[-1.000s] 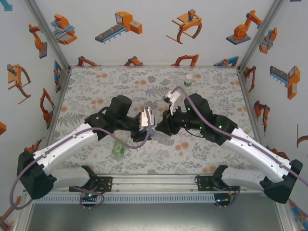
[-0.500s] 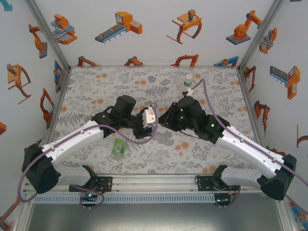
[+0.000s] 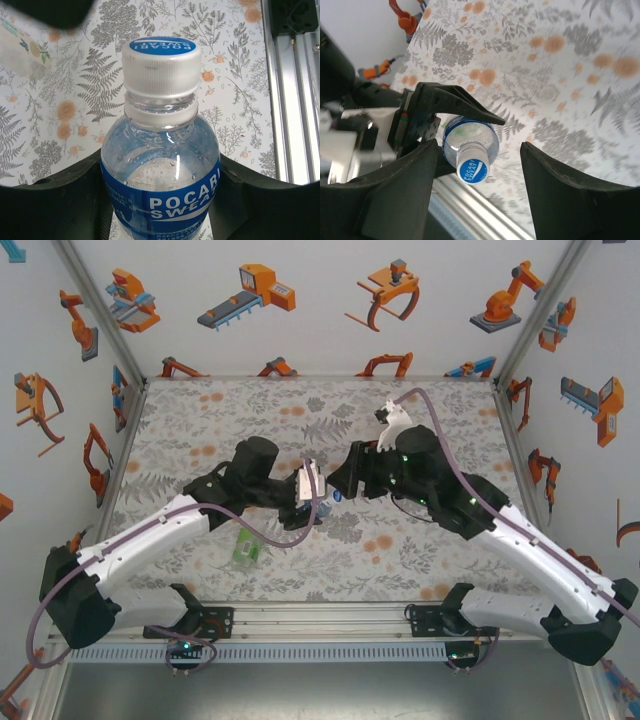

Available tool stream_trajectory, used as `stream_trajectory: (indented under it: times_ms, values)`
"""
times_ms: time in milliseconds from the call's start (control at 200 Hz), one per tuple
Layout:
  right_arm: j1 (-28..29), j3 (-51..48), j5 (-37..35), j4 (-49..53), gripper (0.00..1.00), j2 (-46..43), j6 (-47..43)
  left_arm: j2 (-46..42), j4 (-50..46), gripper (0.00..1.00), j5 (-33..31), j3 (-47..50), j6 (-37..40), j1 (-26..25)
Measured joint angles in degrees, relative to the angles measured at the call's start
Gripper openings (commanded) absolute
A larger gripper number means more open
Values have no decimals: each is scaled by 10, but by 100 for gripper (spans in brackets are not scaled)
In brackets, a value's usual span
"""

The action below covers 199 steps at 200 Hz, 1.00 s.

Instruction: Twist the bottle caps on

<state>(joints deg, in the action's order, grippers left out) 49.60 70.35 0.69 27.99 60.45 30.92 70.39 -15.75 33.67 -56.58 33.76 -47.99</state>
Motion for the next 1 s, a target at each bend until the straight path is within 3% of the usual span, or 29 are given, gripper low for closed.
stream_trajectory:
  times_ms: [285,491,701,996]
  values:
    - [-1,7,113,19,63,-7,-309,-20,-40,0,26,0,15,0]
    - [-1,7,269,39,55,-7,-520,-30,-70,0,38,-3,27,0]
    - [-1,6,344,41,51,15,-595,-34,-81,0,42,-4,29,0]
    - [-1,-20,349,28,39,23,-608,-38,-81,0,47,-4,28,0]
